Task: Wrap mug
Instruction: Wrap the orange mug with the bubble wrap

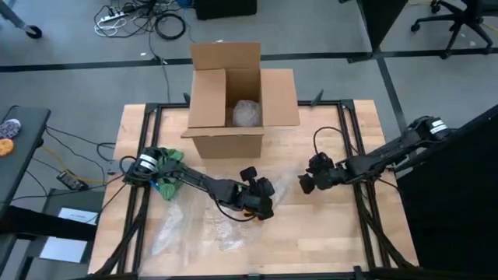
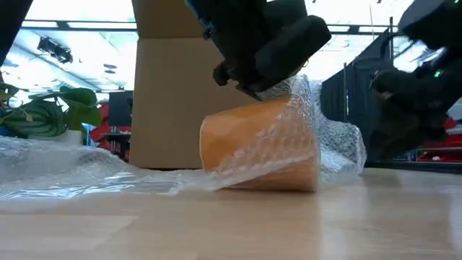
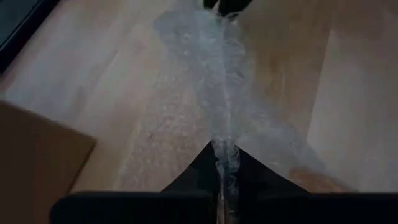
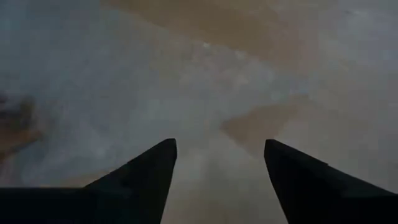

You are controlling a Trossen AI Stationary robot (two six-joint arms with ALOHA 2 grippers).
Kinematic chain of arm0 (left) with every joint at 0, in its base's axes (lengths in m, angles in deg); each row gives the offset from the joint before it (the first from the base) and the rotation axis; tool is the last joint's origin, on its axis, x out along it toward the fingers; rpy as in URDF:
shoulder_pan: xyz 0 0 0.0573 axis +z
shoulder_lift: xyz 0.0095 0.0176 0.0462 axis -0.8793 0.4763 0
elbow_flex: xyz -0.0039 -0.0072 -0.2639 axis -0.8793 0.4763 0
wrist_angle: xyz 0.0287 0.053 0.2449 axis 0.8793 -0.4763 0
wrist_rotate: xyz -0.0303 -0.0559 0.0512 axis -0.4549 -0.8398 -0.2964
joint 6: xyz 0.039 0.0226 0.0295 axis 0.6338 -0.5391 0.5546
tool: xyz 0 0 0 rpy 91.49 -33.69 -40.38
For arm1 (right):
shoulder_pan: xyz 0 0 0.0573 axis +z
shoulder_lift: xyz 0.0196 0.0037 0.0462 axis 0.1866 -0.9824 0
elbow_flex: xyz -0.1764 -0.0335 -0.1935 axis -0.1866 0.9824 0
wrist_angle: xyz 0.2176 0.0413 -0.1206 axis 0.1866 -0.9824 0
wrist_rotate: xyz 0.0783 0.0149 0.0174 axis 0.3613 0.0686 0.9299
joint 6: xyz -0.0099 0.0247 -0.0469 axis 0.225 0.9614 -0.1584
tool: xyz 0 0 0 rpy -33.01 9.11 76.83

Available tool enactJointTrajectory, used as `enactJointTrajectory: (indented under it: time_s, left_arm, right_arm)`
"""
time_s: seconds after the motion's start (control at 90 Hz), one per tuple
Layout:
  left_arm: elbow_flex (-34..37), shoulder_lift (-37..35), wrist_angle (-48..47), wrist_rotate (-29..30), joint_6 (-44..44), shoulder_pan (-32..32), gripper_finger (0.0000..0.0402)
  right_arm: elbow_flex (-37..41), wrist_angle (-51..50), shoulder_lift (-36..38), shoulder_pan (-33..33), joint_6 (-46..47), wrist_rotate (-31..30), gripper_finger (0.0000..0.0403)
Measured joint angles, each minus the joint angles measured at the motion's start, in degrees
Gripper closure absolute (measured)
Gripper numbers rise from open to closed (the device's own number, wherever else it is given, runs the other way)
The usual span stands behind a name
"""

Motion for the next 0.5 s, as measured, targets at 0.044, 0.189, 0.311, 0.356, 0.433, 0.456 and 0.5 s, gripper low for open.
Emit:
enactJointTrajectory:
  time_s: [0.044, 0.189, 0.311, 0.356, 0.433, 0.456, 0.5]
  left_arm:
    - [0.00, -0.01, 0.00, 0.01, 0.01, 0.00, 0.0402]
    - [0.00, -0.01, -0.07, 0.01, 0.46, 0.00, 0.0402]
    - [0.00, -0.01, -0.09, 0.01, 0.46, 0.01, 0.0402]
    - [0.00, -0.01, -0.11, 0.01, 0.46, 0.01, 0.0402]
    - [0.00, -0.01, -0.14, 0.01, 0.42, 0.00, 0.0402]
    - [0.00, -0.01, -0.19, 0.01, 0.42, 0.02, 0.0402]
    - [0.00, -0.01, -0.20, -0.02, 0.42, 0.00, 0.0402]
  right_arm:
    - [0.83, 3.34, -1.14, -1.66, -1.16, -0.53, 0.0174]
    - [1.39, 6.49, -4.86, -6.99, -4.10, -1.62, 0.0174]
    - [1.39, 10.92, -9.50, -10.31, -6.30, -0.95, 0.0174]
    - [1.39, 14.18, -11.59, -11.05, -7.50, -0.54, 0.0175]
    - [1.35, 21.15, -15.63, -12.02, -10.73, 0.06, 0.0179]
    - [1.33, 22.72, -16.67, -12.12, -11.59, 0.16, 0.0181]
    - [1.33, 25.53, -18.82, -12.48, -13.48, 0.17, 0.0185]
